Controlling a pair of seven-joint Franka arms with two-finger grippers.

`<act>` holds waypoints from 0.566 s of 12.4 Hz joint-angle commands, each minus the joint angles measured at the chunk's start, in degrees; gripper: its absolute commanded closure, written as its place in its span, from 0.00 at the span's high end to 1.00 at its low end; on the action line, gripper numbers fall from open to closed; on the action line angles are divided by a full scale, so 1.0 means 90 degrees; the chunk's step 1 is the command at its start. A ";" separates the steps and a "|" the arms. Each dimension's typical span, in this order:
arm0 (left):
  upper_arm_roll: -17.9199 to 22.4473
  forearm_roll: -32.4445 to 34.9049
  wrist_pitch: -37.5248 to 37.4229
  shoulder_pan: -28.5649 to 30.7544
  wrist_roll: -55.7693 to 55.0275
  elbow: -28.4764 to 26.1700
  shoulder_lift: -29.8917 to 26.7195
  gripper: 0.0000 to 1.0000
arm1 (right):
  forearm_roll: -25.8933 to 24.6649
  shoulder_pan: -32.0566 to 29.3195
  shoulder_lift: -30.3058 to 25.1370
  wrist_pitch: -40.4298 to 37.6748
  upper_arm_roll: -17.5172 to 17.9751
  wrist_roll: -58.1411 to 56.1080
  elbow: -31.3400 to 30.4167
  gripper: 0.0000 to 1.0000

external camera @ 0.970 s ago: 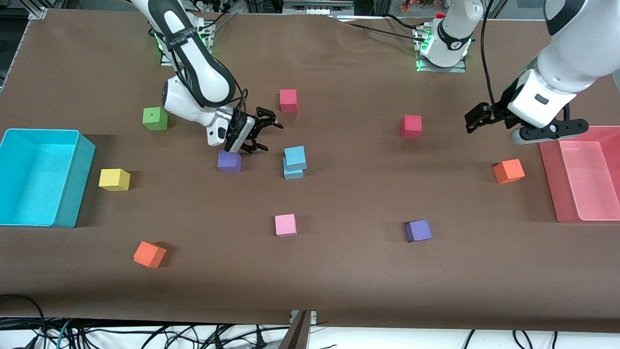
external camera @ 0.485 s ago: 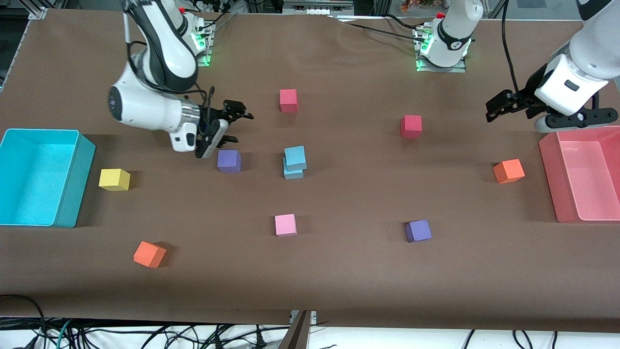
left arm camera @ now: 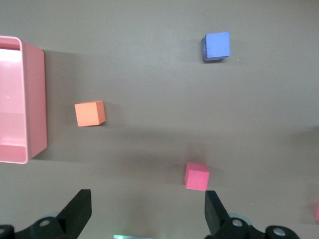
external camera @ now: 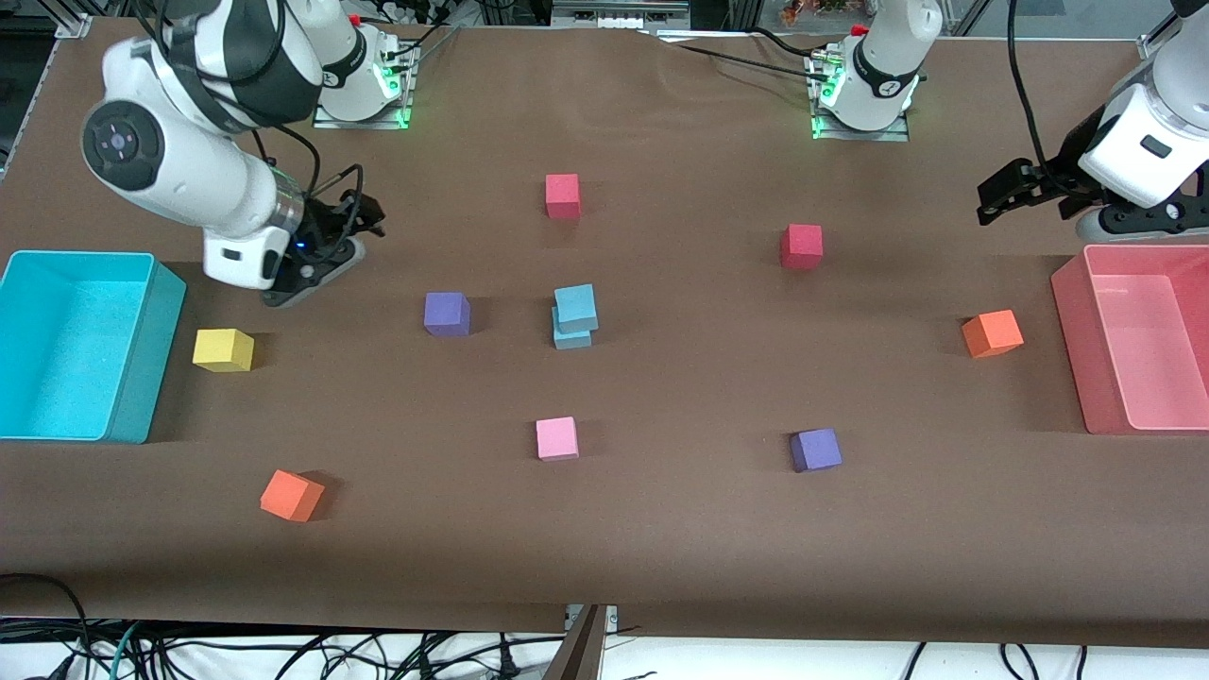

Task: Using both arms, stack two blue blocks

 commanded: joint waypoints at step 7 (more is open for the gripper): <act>0.0043 0.0172 -0.0149 0.0020 0.0366 0.0095 0.0022 1.00 | -0.0567 -0.1684 -0.0087 -0.0641 0.0223 0.0867 0.1468 1.00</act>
